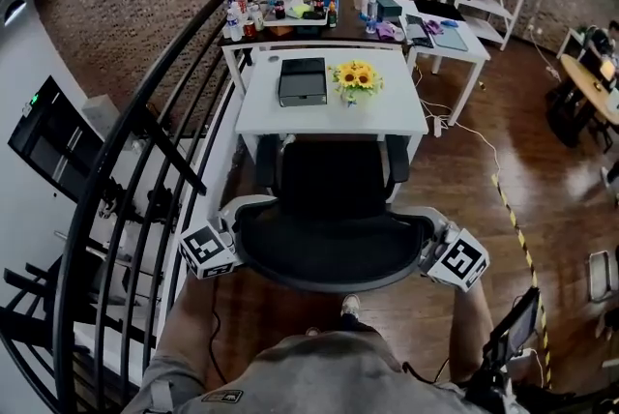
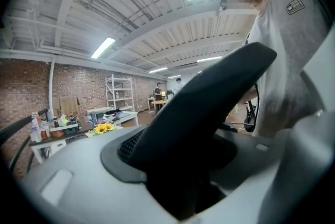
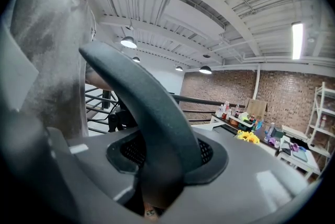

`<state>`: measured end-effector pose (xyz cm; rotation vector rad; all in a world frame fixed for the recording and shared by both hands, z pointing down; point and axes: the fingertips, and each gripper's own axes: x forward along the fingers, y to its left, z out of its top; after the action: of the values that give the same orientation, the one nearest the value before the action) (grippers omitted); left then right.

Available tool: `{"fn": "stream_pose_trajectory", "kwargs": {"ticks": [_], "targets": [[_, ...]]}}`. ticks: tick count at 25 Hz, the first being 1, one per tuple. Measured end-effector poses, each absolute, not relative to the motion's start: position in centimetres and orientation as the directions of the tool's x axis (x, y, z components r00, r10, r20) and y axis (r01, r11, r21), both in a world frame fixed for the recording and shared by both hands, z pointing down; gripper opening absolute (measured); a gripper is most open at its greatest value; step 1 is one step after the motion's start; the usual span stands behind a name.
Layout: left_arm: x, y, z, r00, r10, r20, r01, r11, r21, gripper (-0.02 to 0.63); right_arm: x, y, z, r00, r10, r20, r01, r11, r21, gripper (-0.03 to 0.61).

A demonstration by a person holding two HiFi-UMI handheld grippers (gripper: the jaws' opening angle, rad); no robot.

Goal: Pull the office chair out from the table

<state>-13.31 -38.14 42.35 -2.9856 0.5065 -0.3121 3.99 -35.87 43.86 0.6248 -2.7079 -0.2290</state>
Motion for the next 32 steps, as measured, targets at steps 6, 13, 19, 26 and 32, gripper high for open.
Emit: {"fn": "stream_pose_trajectory", "kwargs": {"ticks": [6,13,19,26,32], "targets": [[-13.6,-35.0,42.3,0.929,-0.321,0.186,-0.3,-0.945,-0.131,0.261,3.7,-32.5,43.9,-0.831,-0.467,0.303,-0.415,0.882,0.221,0.179],[-13.9,-31.8,42.5,0.938,-0.295,0.179,-0.273,-0.952,-0.138,0.258,3.4,-29.1,43.9,-0.826,-0.479,0.299,-0.429,0.876,0.219,0.178],[-13.8,-29.3,42.7,0.942,-0.285,0.176,-0.264,-0.955,-0.134,0.256,3.6,-26.4,44.0,-0.824,-0.476,0.306,-0.43,0.878,0.209,0.176],[-12.9,-26.4,42.7,0.938,-0.292,0.185,-0.271,-0.953,-0.135,0.256,4.4,-23.5,44.3,-0.829,-0.471,0.302,-0.425,0.881,0.206,0.175],[-11.5,-23.1,42.3,0.925,-0.328,0.192,-0.309,-0.943,-0.124,0.259,5.8,-20.5,44.1,-0.848,-0.443,0.29,-0.393,0.894,0.215,0.173]]}}
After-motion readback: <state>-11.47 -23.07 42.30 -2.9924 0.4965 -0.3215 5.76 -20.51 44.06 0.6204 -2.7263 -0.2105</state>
